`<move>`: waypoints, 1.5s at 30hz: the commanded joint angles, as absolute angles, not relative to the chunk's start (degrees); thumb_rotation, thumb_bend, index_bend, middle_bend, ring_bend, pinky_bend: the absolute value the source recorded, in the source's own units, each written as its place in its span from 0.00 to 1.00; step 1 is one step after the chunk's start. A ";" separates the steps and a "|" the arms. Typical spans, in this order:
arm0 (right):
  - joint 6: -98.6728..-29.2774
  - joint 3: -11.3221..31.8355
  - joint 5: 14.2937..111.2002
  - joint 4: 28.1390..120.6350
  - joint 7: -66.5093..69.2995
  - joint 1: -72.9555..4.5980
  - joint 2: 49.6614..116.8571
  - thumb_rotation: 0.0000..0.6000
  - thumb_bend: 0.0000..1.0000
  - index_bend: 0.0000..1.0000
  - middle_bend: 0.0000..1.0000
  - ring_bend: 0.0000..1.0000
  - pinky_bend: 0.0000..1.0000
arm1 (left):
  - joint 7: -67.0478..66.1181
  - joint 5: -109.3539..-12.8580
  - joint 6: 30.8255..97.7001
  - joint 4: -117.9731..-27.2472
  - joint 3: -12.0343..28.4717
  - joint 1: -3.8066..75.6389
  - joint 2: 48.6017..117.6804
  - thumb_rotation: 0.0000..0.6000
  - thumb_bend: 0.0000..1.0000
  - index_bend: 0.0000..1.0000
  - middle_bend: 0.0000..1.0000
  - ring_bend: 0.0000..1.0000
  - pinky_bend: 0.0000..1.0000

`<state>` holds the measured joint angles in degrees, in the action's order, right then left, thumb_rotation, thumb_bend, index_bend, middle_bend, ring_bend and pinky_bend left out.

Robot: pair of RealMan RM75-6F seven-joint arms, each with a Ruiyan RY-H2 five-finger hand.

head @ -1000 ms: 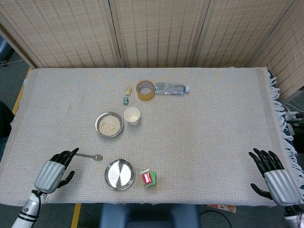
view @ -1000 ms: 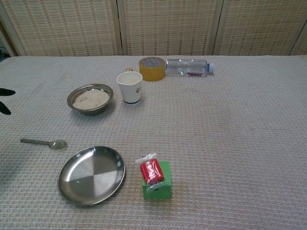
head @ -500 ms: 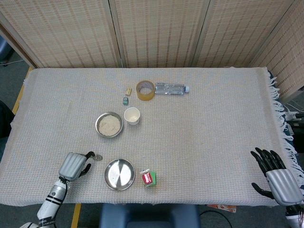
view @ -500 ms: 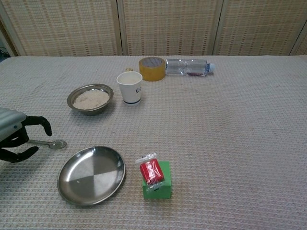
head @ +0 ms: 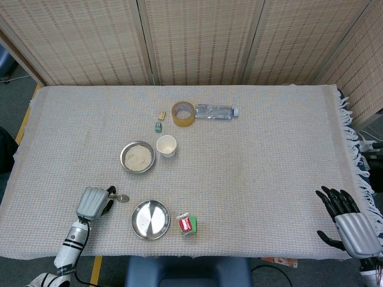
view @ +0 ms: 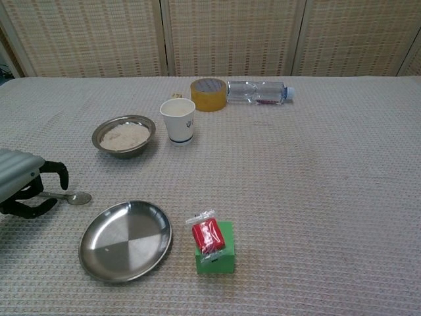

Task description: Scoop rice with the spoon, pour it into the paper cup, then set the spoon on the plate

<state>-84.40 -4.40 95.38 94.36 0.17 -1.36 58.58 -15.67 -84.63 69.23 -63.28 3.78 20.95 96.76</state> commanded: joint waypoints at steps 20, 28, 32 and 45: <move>-83.56 -4.44 94.96 94.67 -0.57 -1.47 58.61 1.00 0.12 0.00 0.00 0.00 0.00 | -16.23 -82.17 68.30 -60.66 3.72 21.63 97.90 1.00 0.39 0.46 1.00 1.00 1.00; -83.79 -4.53 95.15 94.84 -0.86 -1.31 58.61 1.00 0.12 0.00 0.00 0.00 0.00 | -15.92 -81.84 68.60 -58.98 3.69 21.71 98.69 1.00 0.39 0.52 1.00 1.00 1.00; -83.78 -4.54 95.16 94.87 -0.93 -1.30 58.62 1.00 0.12 0.00 0.00 0.00 0.00 | -15.84 -81.72 68.41 -58.64 3.61 21.76 98.84 1.00 0.39 0.53 1.00 1.00 1.00; -83.57 -4.61 95.20 94.93 -1.05 -1.33 58.59 1.00 0.12 0.00 0.00 0.00 0.00 | -14.35 -82.47 70.80 -61.01 3.49 21.16 96.69 1.00 0.40 0.60 1.00 1.00 1.00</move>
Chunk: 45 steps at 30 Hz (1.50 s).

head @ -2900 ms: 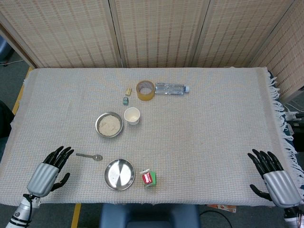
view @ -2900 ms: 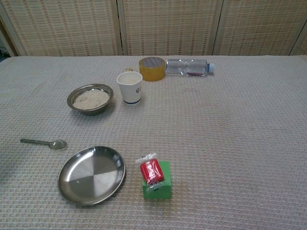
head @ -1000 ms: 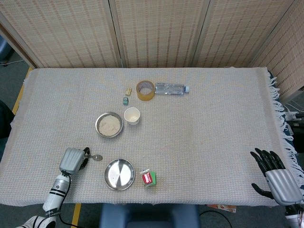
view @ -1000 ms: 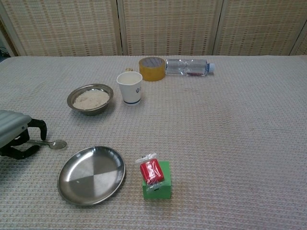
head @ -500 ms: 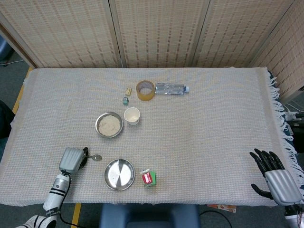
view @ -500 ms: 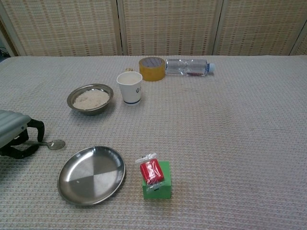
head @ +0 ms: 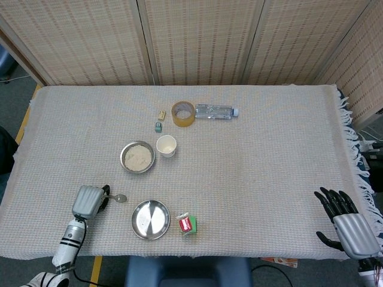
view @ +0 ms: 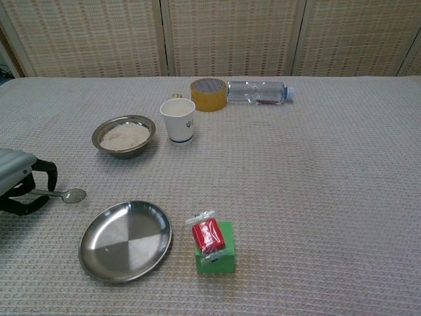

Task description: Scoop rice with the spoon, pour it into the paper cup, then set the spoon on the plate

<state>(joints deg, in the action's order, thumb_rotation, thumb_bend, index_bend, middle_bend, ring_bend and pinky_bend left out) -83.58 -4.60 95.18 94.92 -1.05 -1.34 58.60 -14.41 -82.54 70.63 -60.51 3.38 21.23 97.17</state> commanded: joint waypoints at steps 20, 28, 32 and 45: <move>-83.38 -4.25 94.50 94.93 -1.84 -1.35 58.77 1.00 0.12 0.00 0.00 0.00 0.00 | -31.86 -75.68 67.94 -68.75 13.17 29.91 92.72 1.00 0.40 0.65 1.00 1.00 1.00; -83.20 -3.99 93.98 94.78 -1.41 -1.46 58.61 1.00 0.12 0.00 0.00 0.00 0.00 | -38.38 -73.19 66.75 -63.77 14.17 33.70 96.56 1.00 0.40 0.65 1.00 1.00 1.00; -82.91 -3.95 93.82 94.69 -1.05 -1.60 58.49 1.00 0.12 0.00 0.00 0.00 0.00 | -38.97 -72.89 66.72 -62.28 13.90 34.71 98.43 1.00 0.40 0.66 1.00 1.00 1.00; -82.86 -3.71 93.35 94.74 -0.86 -1.64 58.35 1.00 0.12 0.00 0.00 0.00 0.00 | -44.98 -77.26 74.06 -48.55 13.09 38.87 107.72 1.00 0.41 0.69 1.00 1.00 1.00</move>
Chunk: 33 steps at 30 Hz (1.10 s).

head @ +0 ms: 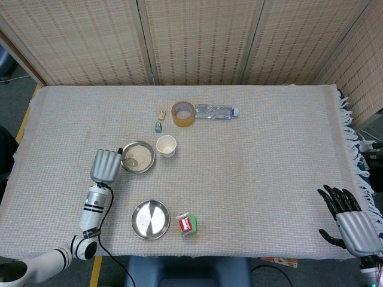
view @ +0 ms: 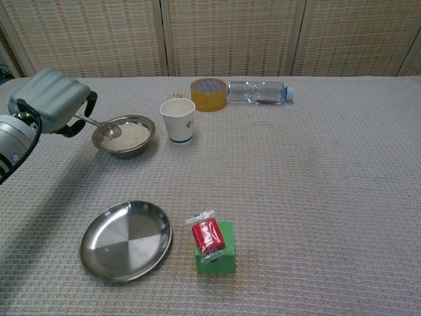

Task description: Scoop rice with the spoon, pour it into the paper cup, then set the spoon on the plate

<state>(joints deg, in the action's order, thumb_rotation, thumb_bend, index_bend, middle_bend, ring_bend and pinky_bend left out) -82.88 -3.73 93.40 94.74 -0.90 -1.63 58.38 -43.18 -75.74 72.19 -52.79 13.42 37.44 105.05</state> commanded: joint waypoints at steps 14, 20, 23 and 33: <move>-81.45 -4.61 94.15 95.18 2.21 -2.24 56.88 1.00 0.12 0.00 0.00 0.00 0.00 | -50.53 -78.98 74.30 -26.19 11.92 42.99 118.41 1.00 0.41 0.68 1.00 1.00 1.00; -80.87 -5.15 94.96 95.43 3.45 -2.61 56.17 1.00 0.12 0.00 0.00 0.00 0.00 | -51.88 -79.60 73.82 -19.94 10.89 43.45 120.57 1.00 0.41 0.68 1.00 1.00 1.00; -80.40 -5.61 95.53 95.55 4.56 -2.86 55.78 1.00 0.12 0.00 0.00 0.00 0.00 | -51.81 -80.14 73.94 -17.57 10.26 43.61 121.38 1.00 0.41 0.68 1.00 1.00 1.00; -79.95 -6.36 96.40 95.98 5.70 -3.11 55.00 1.00 0.12 0.00 0.00 0.00 0.00 | -52.03 -82.06 74.32 -12.55 7.91 43.40 123.84 1.00 0.41 0.68 1.00 1.00 1.00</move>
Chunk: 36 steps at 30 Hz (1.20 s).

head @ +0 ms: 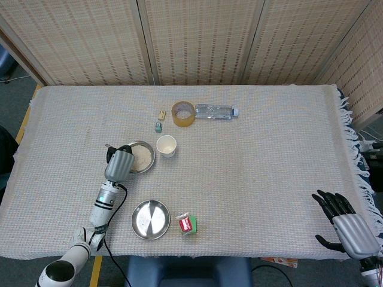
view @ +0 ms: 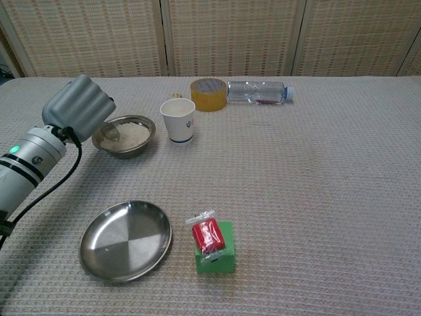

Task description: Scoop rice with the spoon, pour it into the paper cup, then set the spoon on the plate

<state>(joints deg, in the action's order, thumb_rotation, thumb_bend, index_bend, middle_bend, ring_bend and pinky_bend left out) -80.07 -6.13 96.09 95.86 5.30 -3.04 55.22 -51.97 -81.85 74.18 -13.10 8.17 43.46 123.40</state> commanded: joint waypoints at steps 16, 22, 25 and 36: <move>-80.40 -7.10 97.70 96.17 6.71 -3.13 54.32 1.00 0.12 0.00 0.00 0.00 0.00 | -51.71 -82.53 73.18 -10.22 6.92 42.87 124.60 1.00 0.41 0.68 1.00 1.00 1.00; -80.72 -7.10 97.73 96.21 6.63 -3.00 54.34 1.00 0.12 0.00 0.00 0.00 0.00 | -51.12 -82.92 73.24 -10.52 6.38 42.42 124.62 1.00 0.41 0.68 1.00 1.00 1.00; -80.74 -7.08 97.66 96.16 6.67 -3.00 54.36 1.00 0.12 0.00 0.00 0.00 0.00 | -50.53 -83.15 73.03 -10.93 6.04 42.07 124.57 1.00 0.41 0.68 1.00 1.00 1.00; -80.74 -7.05 97.55 96.05 6.70 -3.03 54.42 1.00 0.12 0.00 0.00 0.00 0.00 | -45.99 -81.41 71.25 -14.74 7.78 42.32 123.71 1.00 0.41 0.69 1.00 1.00 1.00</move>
<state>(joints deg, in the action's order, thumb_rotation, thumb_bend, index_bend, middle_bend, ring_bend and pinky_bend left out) -80.73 -7.05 97.55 96.05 6.70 -3.03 54.42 -46.85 -81.94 71.92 -13.92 7.26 42.20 124.05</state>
